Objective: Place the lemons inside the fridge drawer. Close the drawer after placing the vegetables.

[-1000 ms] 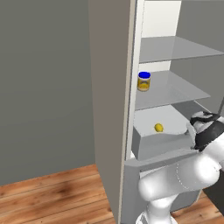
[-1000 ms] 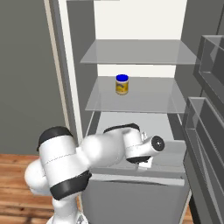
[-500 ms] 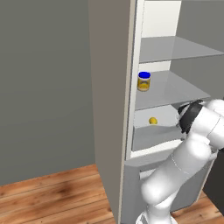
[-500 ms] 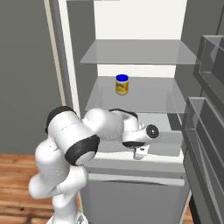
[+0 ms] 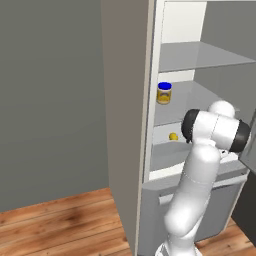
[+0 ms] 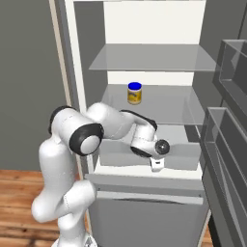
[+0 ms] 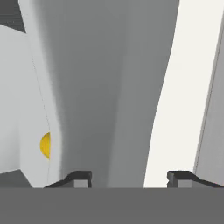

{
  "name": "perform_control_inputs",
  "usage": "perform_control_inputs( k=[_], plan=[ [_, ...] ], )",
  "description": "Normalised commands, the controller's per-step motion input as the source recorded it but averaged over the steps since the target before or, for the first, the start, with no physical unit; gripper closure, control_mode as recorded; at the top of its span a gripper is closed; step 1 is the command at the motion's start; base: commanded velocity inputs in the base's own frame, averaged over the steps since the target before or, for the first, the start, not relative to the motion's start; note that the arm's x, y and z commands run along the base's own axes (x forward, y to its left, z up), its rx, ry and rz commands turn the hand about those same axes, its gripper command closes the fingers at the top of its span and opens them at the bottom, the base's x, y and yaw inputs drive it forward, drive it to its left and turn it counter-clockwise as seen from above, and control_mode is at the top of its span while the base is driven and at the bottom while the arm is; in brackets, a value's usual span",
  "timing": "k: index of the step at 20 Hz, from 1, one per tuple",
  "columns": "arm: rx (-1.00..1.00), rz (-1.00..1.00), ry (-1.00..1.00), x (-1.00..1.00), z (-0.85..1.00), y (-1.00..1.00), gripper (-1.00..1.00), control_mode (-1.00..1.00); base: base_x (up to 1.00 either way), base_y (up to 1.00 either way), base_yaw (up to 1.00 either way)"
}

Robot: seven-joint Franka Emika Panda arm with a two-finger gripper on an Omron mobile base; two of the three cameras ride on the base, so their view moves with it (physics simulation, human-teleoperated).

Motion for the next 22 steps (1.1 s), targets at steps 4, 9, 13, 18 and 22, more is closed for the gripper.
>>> perform_control_inputs(
  k=[4, 9, 13, 18, 22],
  plan=[
    [0.01, -0.01, 0.00, 0.30, 0.00, 0.01, -1.00, -1.00, 0.00, 0.00, 0.00],
    [0.00, -0.11, 0.00, -0.85, 0.25, -0.22, -1.00, -1.00, 0.00, 0.00, 0.00],
    [0.00, -0.05, 0.00, -0.80, 0.51, 0.09, -1.00, -1.00, 0.00, 0.00, 0.00],
    [-0.01, -0.04, 0.00, -0.54, 0.49, 0.48, -1.00, -1.00, 0.00, 0.00, 0.00],
    [-0.03, -0.04, 0.00, -0.61, 0.51, 0.63, -1.00, -1.00, 0.00, 0.00, 0.00]
  ],
)
